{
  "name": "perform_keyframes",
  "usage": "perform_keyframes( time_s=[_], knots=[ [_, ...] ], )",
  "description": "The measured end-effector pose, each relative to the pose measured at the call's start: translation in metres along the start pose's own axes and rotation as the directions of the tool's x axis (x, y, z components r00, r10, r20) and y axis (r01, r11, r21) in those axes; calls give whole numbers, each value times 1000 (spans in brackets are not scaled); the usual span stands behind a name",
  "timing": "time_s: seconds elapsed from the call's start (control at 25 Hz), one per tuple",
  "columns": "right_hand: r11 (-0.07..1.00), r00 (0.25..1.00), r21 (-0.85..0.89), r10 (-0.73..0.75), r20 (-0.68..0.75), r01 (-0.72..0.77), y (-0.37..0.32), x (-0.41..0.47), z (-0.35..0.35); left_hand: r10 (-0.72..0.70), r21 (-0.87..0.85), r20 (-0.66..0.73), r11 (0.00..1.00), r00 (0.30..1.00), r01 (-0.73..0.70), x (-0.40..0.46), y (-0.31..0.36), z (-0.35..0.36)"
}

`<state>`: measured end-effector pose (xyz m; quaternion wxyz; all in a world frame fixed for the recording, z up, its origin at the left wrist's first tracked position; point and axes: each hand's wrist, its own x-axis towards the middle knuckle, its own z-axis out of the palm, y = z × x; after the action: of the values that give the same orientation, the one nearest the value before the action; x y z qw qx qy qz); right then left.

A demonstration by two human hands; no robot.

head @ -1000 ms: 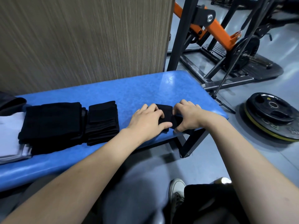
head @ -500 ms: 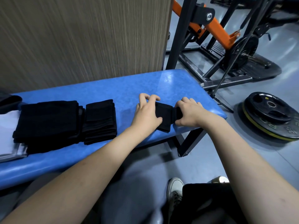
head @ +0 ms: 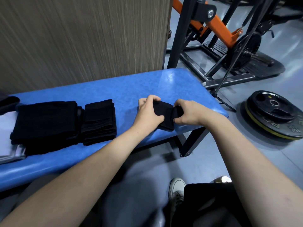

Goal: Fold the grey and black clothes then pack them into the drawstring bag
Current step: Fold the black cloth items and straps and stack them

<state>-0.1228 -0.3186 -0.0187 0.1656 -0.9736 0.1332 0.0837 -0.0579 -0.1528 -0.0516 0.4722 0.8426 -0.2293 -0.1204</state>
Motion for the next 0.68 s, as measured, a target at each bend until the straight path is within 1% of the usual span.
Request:
perform_keyframes(
  time_s=[0.12,0.24,0.4,0.52,0.6,0.68],
  knots=[
    [994,1000,107,-23,12,21,-1,-2,-3,-53,40,26,998,998,52,1,-1,0],
    [961,998,268,-62,-20,65,-3,-5,-4,-65,86,38,994,997,62,0,0,0],
    [909,992,398,-104,-68,123,-8,-4,3,-81,10,37,997,996,80,2,0,2],
    [822,992,556,-112,-57,125,-10,1,7,-68,-19,52,997,996,69,2,1,0],
    [816,990,561,-131,-49,136,-11,2,9,-75,-56,70,995,995,79,1,1,-2],
    [832,988,535,-146,-48,149,-11,3,10,-74,-58,41,995,996,76,3,-3,-1]
  ],
)
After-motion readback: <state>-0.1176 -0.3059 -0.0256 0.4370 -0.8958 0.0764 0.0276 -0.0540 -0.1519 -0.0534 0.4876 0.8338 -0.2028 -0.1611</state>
